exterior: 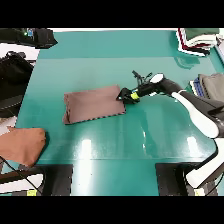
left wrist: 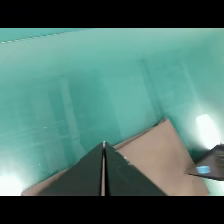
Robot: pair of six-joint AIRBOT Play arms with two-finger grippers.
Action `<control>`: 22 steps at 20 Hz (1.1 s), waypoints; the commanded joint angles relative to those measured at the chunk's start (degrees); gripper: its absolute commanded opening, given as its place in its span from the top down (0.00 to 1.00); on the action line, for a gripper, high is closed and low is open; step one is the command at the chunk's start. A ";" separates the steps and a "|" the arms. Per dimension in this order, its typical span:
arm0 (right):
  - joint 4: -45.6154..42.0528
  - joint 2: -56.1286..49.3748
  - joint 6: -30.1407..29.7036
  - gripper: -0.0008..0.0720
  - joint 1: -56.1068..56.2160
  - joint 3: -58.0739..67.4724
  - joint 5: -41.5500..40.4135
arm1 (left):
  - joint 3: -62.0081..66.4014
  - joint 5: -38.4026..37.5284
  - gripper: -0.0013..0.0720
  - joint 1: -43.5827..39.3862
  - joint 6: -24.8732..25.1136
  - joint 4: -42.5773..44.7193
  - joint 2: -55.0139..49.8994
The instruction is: Fold the shirts.
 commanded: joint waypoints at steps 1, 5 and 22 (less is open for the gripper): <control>5.20 -7.02 -0.26 0.42 4.63 7.37 -2.86 | 0.04 -0.26 0.95 -0.11 -0.07 -0.17 -0.04; 4.28 -9.11 -3.67 0.97 6.88 14.99 -4.02 | 0.04 -0.35 0.95 -0.68 -0.70 -0.72 -0.04; -23.12 18.71 2.56 0.97 -46.86 13.33 -0.07 | 0.04 -0.57 0.95 -11.06 -1.09 -0.46 -0.04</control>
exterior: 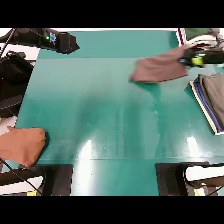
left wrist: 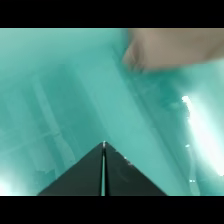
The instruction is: Fold the shirts.
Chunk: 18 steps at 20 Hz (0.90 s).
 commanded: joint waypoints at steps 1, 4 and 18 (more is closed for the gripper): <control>0.48 2.84 0.20 0.97 -13.68 -0.33 -0.70 | 0.07 -0.31 0.95 -0.37 -0.33 -0.02 -0.04; 3.34 2.91 -0.59 0.97 -19.80 0.33 -0.90 | 0.07 -0.28 0.95 -0.37 -0.46 -0.02 -0.04; -2.01 3.10 -3.65 0.97 -22.21 21.29 4.37 | 0.07 -3.82 0.95 -0.37 -1.66 0.00 -0.04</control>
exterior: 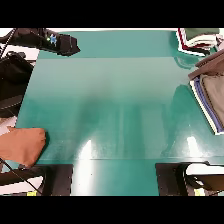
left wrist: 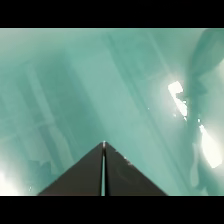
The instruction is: Fold the shirts.
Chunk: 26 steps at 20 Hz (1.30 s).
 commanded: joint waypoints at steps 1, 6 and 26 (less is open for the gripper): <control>-7.34 0.42 -0.59 0.97 -0.37 2.84 5.53 | 0.04 -1.53 0.95 -0.02 0.00 0.02 -0.04; -18.49 3.04 -0.50 0.97 -2.12 1.09 11.74 | 0.04 -1.86 0.95 0.00 0.44 0.04 -0.04; 0.63 26.97 -1.79 0.31 -6.82 -34.49 8.48 | 0.04 -0.76 0.95 0.00 1.92 0.04 -0.04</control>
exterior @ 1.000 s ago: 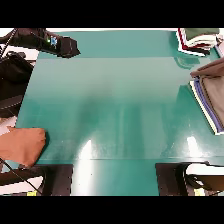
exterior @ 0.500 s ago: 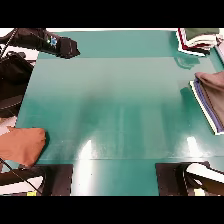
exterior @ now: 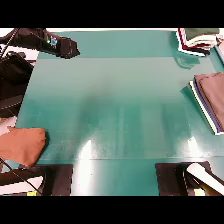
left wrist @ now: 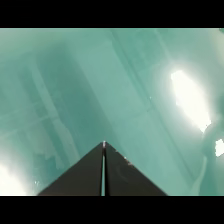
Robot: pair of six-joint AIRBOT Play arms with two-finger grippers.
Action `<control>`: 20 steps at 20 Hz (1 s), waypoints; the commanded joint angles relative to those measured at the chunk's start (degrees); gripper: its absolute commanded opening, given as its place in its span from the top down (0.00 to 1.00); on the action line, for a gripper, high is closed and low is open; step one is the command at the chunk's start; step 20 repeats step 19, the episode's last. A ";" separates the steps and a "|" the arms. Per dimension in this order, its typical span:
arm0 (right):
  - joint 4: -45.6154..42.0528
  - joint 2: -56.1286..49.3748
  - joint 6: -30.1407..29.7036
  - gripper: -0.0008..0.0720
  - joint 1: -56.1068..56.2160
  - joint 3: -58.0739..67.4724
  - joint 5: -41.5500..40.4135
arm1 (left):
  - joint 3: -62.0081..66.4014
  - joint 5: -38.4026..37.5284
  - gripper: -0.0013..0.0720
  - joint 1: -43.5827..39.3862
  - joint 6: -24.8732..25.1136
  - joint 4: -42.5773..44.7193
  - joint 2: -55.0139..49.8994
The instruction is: Fold the shirts.
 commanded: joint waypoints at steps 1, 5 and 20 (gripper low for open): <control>11.98 2.82 -0.02 0.31 9.22 -0.57 -1.22 | 0.07 0.74 0.95 0.00 -0.02 0.02 -0.04; 13.11 3.67 -0.04 0.32 29.62 -0.57 -1.66 | 0.07 1.36 0.95 0.00 -0.02 -0.02 -0.02; 13.25 3.67 -0.04 0.97 58.03 -0.57 -7.52 | 0.07 1.38 0.95 0.00 -0.02 -0.02 -0.02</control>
